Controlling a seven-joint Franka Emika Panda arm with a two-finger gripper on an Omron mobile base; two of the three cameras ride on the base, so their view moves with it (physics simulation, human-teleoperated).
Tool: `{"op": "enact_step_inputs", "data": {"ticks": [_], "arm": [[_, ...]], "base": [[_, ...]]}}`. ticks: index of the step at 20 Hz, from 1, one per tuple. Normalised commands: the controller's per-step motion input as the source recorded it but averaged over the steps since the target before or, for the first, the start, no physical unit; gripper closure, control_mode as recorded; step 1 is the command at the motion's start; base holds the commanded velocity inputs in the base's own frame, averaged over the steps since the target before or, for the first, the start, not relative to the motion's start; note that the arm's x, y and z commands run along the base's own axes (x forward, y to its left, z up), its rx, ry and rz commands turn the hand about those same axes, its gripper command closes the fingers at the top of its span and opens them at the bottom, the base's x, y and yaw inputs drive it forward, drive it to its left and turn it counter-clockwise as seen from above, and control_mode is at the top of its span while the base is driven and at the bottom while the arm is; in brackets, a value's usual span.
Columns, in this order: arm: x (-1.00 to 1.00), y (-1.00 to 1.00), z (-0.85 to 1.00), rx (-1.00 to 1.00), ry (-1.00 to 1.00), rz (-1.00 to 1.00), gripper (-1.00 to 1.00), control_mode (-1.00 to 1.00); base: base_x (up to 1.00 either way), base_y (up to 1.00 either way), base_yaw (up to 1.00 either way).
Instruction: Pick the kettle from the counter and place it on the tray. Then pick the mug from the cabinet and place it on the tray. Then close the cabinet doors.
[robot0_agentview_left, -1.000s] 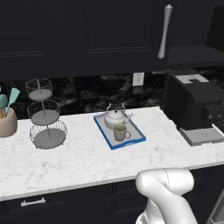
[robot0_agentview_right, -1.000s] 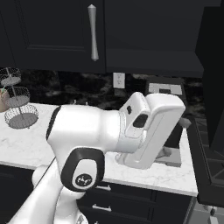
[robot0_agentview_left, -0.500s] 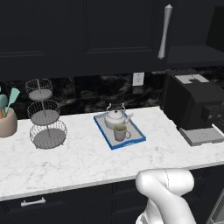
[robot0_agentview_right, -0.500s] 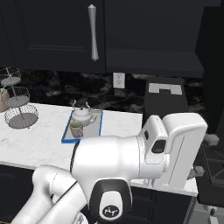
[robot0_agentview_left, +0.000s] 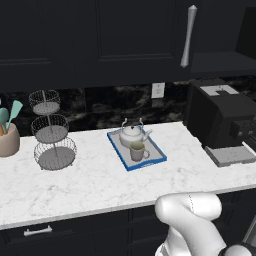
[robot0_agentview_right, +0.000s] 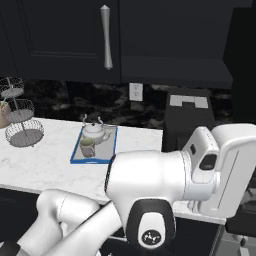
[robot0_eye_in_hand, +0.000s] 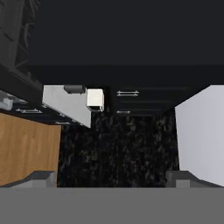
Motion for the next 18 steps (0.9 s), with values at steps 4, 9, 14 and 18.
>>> {"op": "enact_step_inputs", "data": {"ticks": [4,9,14,18], "arm": [[0.12,-0.39,0.04,0.00,0.00,0.00,-1.00,-1.00],[0.09,-0.37,0.12,0.00,0.00,0.00,-1.00,-1.00],[0.32,-0.21,0.00,0.00,0.03,0.00,-1.00,-1.00],[0.46,-0.16,0.00,0.00,0.06,0.01,-1.00,-1.00]], "base": [[0.00,0.00,0.00],[0.00,0.00,0.00],[0.00,0.00,0.00],[0.00,0.00,0.00]]}}
